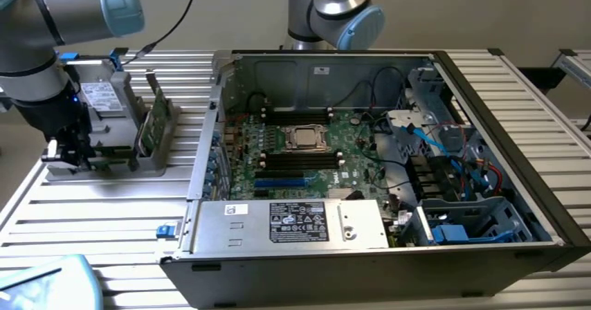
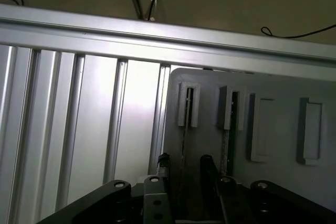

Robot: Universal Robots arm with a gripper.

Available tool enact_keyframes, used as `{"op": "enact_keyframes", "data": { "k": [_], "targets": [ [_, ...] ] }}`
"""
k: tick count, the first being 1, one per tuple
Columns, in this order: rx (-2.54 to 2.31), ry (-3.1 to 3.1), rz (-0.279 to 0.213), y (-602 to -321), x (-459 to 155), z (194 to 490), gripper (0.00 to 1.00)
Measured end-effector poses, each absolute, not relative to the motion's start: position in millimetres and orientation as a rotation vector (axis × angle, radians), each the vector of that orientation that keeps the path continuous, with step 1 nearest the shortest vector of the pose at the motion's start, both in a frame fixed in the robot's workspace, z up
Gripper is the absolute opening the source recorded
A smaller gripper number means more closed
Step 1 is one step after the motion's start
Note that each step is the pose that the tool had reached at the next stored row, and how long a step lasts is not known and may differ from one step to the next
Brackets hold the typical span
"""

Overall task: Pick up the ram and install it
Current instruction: 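Pick up the ram and move it above insertion slot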

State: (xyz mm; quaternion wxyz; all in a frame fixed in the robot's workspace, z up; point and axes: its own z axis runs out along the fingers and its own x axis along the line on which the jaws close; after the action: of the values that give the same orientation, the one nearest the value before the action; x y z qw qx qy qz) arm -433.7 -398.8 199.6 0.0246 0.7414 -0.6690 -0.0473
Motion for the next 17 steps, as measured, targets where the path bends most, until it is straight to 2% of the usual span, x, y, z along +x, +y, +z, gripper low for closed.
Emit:
{"op": "enact_keyframes", "data": {
  "k": [17],
  "targets": [
    [2.293, -2.069, -0.146, -398.8, -432.8, 194.7, 0.37]
  ]
}}
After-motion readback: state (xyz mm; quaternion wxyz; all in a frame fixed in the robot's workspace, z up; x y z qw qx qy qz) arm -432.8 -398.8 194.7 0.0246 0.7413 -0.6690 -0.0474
